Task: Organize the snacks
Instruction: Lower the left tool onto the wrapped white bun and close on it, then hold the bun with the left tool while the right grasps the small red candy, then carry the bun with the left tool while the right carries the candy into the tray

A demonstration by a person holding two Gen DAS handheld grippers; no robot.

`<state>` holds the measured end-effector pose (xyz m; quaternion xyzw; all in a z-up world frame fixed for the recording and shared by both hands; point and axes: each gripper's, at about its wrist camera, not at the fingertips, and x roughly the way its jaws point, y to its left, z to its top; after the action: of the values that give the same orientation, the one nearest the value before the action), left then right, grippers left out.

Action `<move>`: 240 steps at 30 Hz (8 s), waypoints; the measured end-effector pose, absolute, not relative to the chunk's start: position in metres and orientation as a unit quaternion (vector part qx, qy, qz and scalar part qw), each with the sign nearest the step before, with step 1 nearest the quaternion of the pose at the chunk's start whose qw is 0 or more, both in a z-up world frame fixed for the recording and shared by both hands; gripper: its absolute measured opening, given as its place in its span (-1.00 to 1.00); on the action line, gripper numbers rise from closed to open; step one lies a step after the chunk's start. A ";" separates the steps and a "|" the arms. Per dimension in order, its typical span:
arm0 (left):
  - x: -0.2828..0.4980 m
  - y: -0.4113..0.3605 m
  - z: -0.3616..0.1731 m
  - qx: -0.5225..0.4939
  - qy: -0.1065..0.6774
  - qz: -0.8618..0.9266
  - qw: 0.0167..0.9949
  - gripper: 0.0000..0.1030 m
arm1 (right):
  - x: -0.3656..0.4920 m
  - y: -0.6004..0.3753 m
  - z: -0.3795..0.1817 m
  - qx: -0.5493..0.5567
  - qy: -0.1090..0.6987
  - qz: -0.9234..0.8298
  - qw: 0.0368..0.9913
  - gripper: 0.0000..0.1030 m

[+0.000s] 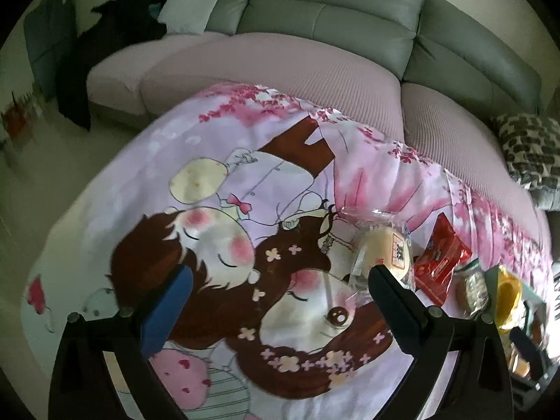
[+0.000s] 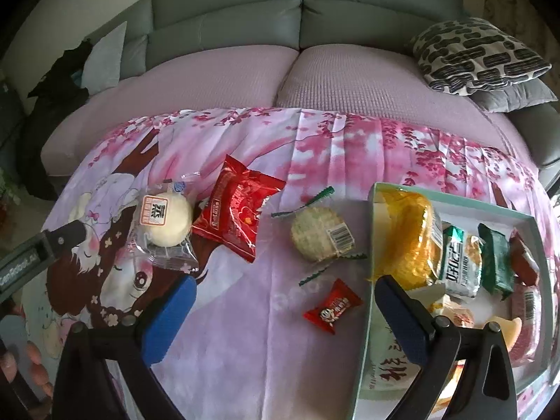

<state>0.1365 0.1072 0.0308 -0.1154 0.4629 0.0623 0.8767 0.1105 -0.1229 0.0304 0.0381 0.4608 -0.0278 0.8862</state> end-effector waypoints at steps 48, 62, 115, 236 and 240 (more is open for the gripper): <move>0.199 0.040 -0.022 -0.130 0.504 -0.081 0.850 0.30 | 0.125 -0.169 0.024 0.133 0.470 -0.047 0.871 0.12; 0.188 0.033 -0.013 -0.108 0.514 -0.084 0.847 -0.02 | 0.123 -0.168 0.026 0.145 0.474 -0.041 0.867 0.12; 0.153 0.042 -0.010 -0.098 0.542 -0.066 0.832 -0.01 | 0.116 -0.161 0.001 0.118 0.518 -0.049 0.846 -0.11; 0.096 -0.217 0.048 0.011 0.442 -0.287 0.850 0.14 | 0.024 -0.381 0.023 0.284 0.425 -0.207 0.834 -0.59; 0.095 -0.213 0.053 0.007 0.440 -0.288 0.850 0.30 | 0.024 -0.380 0.027 0.277 0.428 -0.210 0.834 -0.58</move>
<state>0.0946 -0.2133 0.0530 0.0072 0.4404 -0.2884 0.8502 0.0241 -0.3801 0.0273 0.2773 0.4281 -0.2097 0.8342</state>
